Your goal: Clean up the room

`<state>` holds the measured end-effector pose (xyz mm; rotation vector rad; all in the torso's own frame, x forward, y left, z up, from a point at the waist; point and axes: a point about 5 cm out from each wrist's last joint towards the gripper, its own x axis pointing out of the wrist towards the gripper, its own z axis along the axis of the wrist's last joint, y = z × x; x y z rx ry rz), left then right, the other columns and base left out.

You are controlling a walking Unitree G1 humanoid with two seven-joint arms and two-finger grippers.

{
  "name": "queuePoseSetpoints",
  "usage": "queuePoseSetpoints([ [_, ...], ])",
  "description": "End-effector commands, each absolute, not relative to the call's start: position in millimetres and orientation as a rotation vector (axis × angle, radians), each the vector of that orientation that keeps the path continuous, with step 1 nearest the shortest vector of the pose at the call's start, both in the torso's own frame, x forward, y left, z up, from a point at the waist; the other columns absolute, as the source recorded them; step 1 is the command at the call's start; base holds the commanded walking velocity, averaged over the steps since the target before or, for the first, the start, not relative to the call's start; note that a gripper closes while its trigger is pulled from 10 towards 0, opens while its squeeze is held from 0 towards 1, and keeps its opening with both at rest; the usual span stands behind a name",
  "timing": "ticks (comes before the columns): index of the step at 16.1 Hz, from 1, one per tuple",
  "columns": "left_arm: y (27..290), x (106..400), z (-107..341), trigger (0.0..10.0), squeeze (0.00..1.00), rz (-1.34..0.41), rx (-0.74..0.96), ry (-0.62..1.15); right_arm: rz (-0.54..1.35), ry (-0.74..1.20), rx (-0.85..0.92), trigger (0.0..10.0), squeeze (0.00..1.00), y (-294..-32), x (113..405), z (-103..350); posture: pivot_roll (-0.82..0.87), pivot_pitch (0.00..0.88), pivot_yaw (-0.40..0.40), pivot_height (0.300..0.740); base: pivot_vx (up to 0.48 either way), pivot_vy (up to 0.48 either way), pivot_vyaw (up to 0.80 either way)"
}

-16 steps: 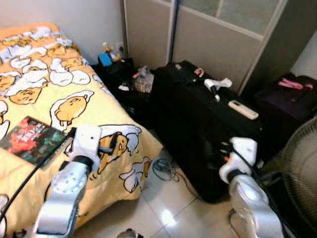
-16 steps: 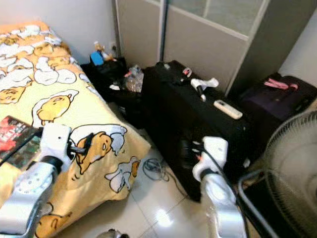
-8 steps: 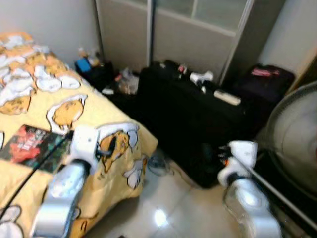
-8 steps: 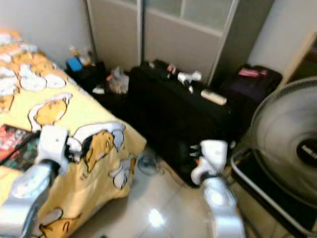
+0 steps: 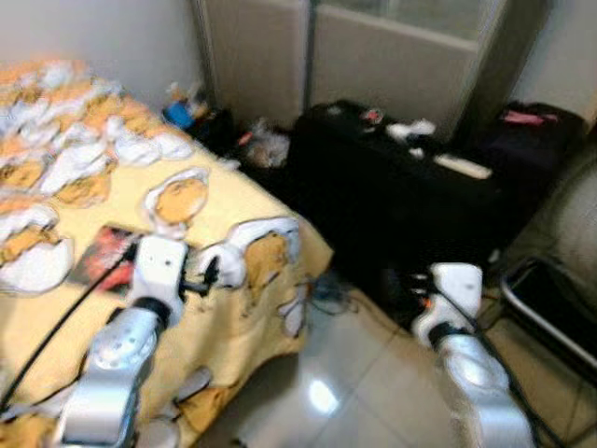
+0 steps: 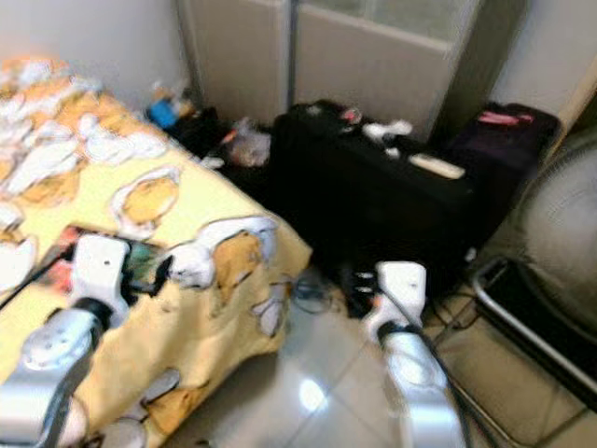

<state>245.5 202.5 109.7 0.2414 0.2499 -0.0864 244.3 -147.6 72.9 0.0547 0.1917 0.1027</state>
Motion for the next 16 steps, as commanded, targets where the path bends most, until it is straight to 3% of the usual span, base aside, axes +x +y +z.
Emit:
queuePoseSetpoints([
  [1,198.7,246.3,110.3,10.0,0.0,-0.097,0.236,0.248,0.085,0.181,0.032,10.0,0.0,-155.0,245.2,75.1,0.05,0.0,0.0,0.74,0.0,0.337,0.0],
  [16,197.4,255.5,114.5,10.0,0.0,-0.095,0.241,0.232,0.114,0.17,0.013,10.0,0.0,-153.9,252.7,77.5,0.05,0.0,0.008,0.74,0.0,0.336,0.79],
])
